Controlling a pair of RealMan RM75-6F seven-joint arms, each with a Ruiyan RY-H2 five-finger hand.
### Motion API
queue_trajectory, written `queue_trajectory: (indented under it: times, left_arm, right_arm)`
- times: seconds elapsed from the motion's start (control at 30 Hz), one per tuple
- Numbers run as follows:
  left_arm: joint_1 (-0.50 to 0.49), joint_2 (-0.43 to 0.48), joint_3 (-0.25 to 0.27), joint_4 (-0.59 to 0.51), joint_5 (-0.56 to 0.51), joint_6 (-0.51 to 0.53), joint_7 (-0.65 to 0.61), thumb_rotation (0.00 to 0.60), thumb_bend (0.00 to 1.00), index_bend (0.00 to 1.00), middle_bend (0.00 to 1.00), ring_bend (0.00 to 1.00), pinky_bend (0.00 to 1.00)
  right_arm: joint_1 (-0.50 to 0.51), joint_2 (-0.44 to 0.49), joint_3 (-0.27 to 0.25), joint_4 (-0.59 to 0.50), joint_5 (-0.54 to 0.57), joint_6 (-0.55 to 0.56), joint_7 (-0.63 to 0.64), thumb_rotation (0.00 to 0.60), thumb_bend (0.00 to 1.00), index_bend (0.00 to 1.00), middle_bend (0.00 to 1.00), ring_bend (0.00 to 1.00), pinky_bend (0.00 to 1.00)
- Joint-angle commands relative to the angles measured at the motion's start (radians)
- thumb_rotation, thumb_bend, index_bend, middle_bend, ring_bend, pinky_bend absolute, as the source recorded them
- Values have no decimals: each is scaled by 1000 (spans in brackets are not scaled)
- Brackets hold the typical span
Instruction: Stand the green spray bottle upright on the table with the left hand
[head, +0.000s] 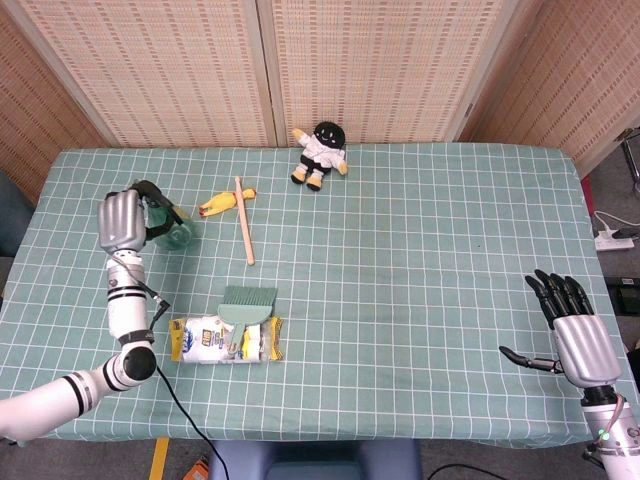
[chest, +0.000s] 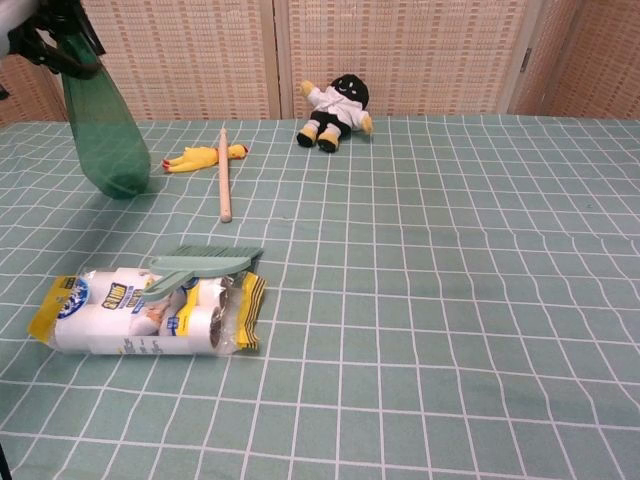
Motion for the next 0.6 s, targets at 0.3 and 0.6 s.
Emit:
queue_trajectory:
  times: [0.3,0.6]
  left_arm:
    - [29,14,-49,46,-133,-109,-134,600,326,420,750,459,297]
    - [8,12,-31,42,-127,-99,-122,600,327,402,733,455,281]
  right_arm:
    - [-2,-7,3,1,3,6,-13,394,0,43,15,0,0]
    - [-2,-6,3,2,1,6,-3,396,0,43,15,0,0]
